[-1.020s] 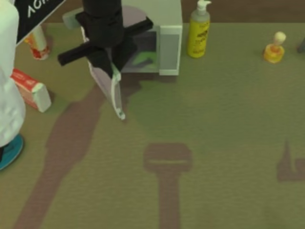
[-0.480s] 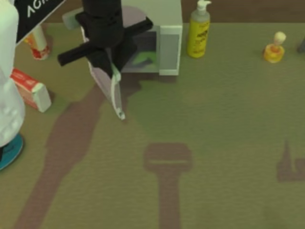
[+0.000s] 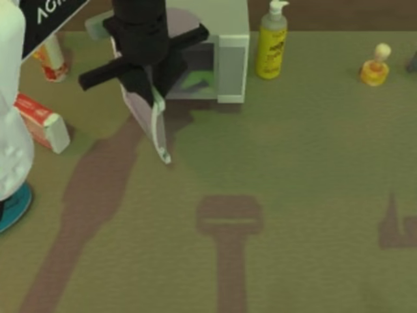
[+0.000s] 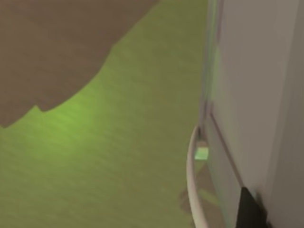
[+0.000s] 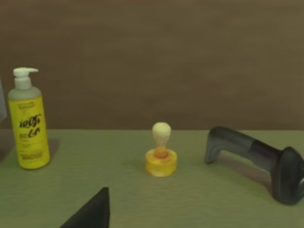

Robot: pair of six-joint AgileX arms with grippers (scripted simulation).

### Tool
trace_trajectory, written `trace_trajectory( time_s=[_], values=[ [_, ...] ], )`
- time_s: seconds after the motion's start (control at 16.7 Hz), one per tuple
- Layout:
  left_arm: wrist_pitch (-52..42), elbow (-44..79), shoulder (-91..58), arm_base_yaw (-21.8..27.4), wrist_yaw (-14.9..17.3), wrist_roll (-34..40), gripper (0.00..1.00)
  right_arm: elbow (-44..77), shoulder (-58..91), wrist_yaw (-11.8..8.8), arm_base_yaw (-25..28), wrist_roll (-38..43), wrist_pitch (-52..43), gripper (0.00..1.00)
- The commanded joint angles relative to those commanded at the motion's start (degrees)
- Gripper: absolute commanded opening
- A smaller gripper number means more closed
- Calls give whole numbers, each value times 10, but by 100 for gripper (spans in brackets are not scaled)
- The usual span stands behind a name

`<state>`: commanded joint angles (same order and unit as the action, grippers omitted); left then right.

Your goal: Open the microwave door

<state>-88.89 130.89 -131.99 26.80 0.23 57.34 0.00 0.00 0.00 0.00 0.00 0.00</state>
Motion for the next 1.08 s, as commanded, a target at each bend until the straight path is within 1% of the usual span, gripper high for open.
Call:
trace_trajectory(
  time_s=[0.48,0.9,1.08],
  values=[
    [1,-2,4,2,1,0,0,0,0,0,0,0,0,100],
    [37,-91,55,-20,0,-25,0,0,0,0,0,0,0,100],
    [40,-99,59,-22,-1,-28,0,0,0,0,0,0,0,100]
  ],
)
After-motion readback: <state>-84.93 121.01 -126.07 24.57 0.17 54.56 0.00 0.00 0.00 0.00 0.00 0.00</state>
